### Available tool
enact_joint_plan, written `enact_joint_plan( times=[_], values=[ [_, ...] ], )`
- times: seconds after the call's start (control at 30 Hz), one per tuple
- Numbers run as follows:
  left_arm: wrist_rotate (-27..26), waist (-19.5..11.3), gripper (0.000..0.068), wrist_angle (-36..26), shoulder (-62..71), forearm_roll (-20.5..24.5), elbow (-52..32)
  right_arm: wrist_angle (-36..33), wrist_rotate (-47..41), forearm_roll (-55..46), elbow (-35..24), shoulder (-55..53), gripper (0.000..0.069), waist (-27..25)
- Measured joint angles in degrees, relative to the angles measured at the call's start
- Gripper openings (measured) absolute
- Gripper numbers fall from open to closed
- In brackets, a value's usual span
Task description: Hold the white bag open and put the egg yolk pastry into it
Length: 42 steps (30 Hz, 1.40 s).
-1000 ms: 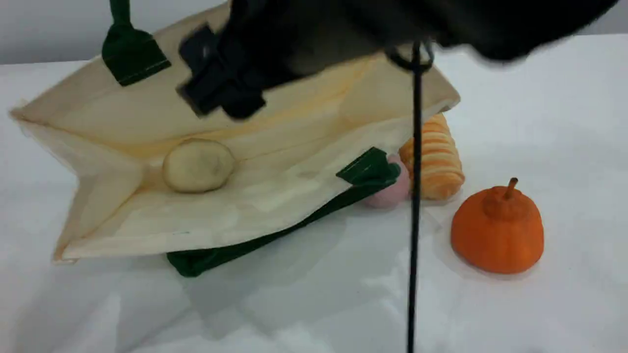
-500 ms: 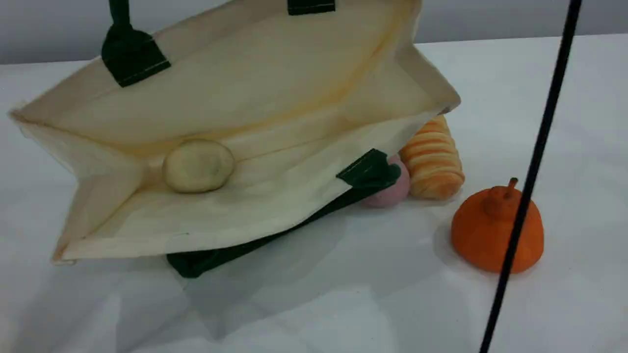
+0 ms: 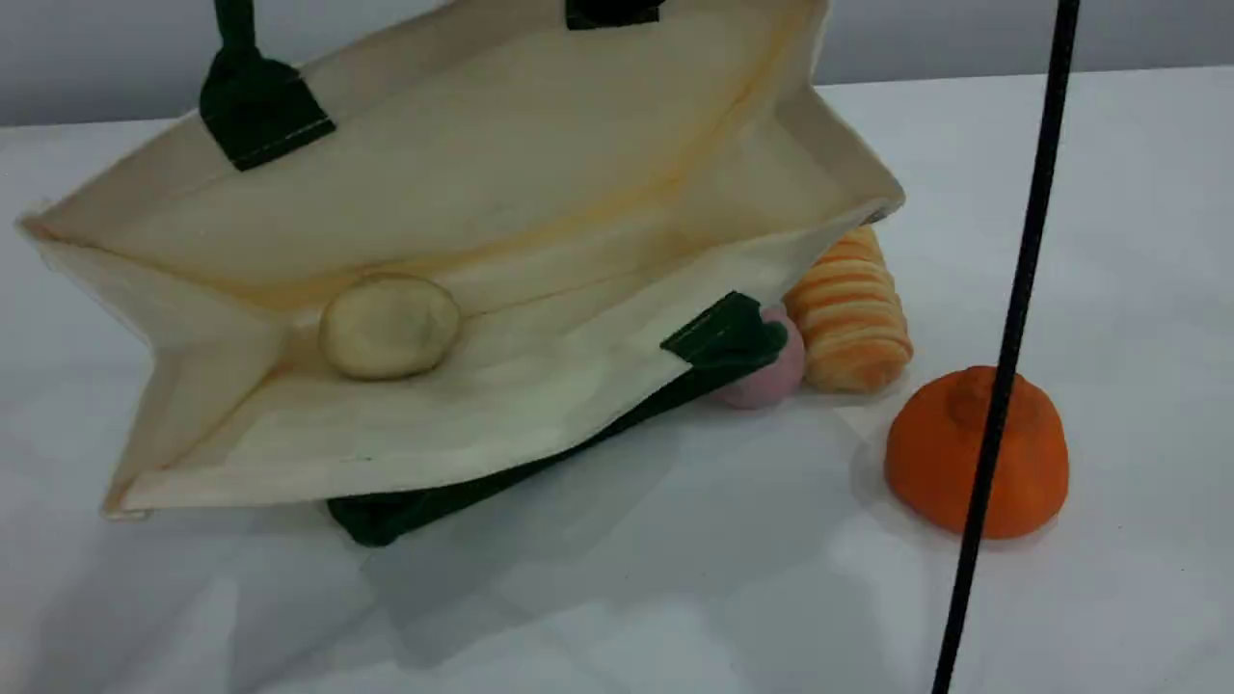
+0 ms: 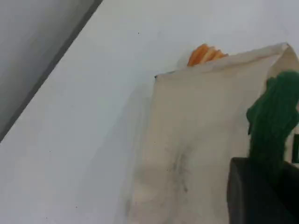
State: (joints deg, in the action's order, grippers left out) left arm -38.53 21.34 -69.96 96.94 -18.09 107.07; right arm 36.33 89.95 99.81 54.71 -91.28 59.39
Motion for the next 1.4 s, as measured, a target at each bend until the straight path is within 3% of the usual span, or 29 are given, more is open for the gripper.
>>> enact_joint_plan(
  times=[0.07,0.27,0.37,0.5,0.63,0.8,0.93,1.1,1.27,1.4],
  values=[
    [0.0,0.0,0.0200,0.1,0.0,0.0,0.0,0.0,0.0,0.0,0.0,0.0,0.0554,0.0],
    [0.2,0.0,0.0499,0.1,0.0,0.0,0.0,0.0,0.0,0.0,0.0,0.0,0.0554,0.0],
    [2.8,0.0,0.0567,0.1,0.0,0.1,0.0,0.1,0.0,0.2,0.0,0.0,0.0554,0.0],
    [5.4,0.0,0.0582,0.1,0.0,0.8,0.0,-0.9,0.0,0.2,0.0,0.0,0.0554,0.0],
    [8.3,0.0,0.0584,0.0,-1.5,2.8,0.0,-7.9,0.0,0.2,0.0,2.5,0.0554,0.1],
    [11.6,0.0,0.0586,-0.1,-6.4,7.5,0.0,-17.0,0.0,0.0,0.0,12.2,0.0553,0.1],
    [12.6,0.0,0.0586,-0.1,-11.7,11.9,0.0,-18.1,0.0,-0.1,0.0,23.2,0.0553,0.1],
    [17.1,0.0,0.0586,-0.2,-18.7,12.1,-0.1,-9.2,0.0,0.2,-0.1,37.3,0.0553,0.1],
    [19.3,0.0,0.0586,-0.2,-23.6,11.8,-0.1,6.6,-0.1,0.4,-0.4,48.6,0.0547,0.3],
    [20.2,0.0,0.0586,-0.2,-24.4,11.9,-0.8,10.8,-0.1,0.4,-2.9,51.2,0.0514,3.9]
  ],
)
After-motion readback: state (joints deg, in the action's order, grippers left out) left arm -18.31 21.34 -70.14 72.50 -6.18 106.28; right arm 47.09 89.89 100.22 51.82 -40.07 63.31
